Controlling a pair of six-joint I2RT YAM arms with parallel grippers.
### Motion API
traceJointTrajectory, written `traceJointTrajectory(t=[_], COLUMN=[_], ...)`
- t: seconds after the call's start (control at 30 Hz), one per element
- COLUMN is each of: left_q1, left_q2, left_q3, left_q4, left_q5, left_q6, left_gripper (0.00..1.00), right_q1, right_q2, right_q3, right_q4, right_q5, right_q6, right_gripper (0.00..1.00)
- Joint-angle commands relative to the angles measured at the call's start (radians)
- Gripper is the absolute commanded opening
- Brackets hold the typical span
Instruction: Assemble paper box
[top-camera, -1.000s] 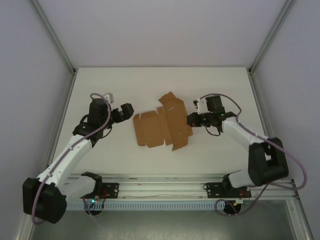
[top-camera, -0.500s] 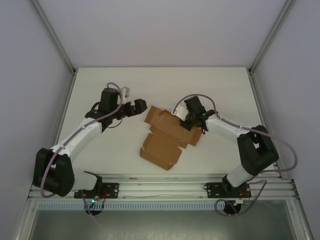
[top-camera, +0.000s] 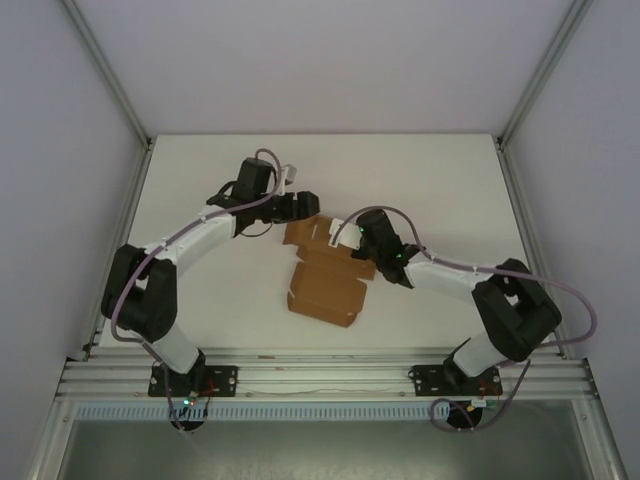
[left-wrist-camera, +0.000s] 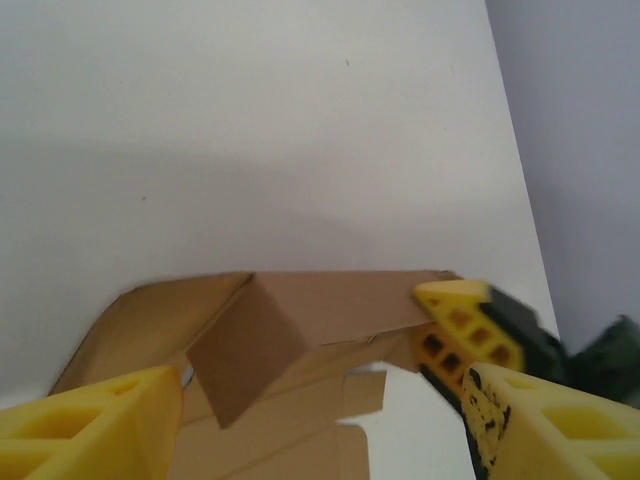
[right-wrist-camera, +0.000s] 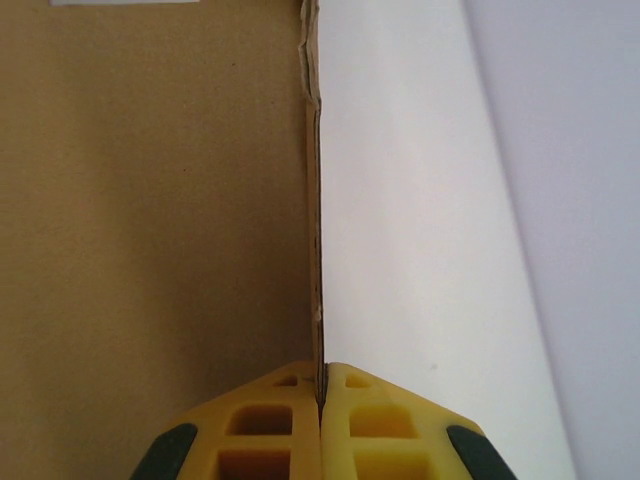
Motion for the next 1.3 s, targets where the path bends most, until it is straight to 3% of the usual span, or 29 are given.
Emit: traceJointTrajectory(t=[0.0,0.4,0.6,0.77,0.83,0.9,1.13,1.27], left_q1=[-0.018,-0.054,-0.083,-0.075,-0.067,-0.059,0.011,0.040], left_q2=[0.038,0.175,0.171,0.099,0.044,-0.017,-0.161,-0.144], left_q3=[0.040,0.088,0.109,0.045,0.018,-0.024,-0.207,-0.276], left_q4=[-0.030,0.194,0.163,0.115,0.054,0.004,-0.098,-0.076], left_q5=[0.035,0.200,0.172,0.081,0.003,-0.073,-0.367,-0.406], left_q6=[0.011,-0.138,-0.094,-0.070,-0.008,0.031,0.075,0.124], left_gripper=[0.70,0.62,0.63,0.71,0.79,0.99,1.00,1.00], right_q1=[0.008,0.010,0.010,0.011,0.009,0.009,0.008,0.005], right_q2=[-0.054,-0.031,-0.048,-0.054,-0.059,-0.066,-0.097,-0.100], right_q3=[-0.011,-0.026,-0.046,-0.062,-0.065,-0.067,-0.068,-0.059], right_q4=[0.057,0.073,0.101,0.105,0.104,0.086,0.049,0.026], right_q5=[0.018,0.023,0.014,0.055,0.072,0.078,0.078,0.065], right_q6=[0.003,0.009,0.029,0.032,0.035,0.029,0.046,0.058], right_gripper=[0.00,0.00,0.00,0.00,0.00,0.00,0.00,0.00])
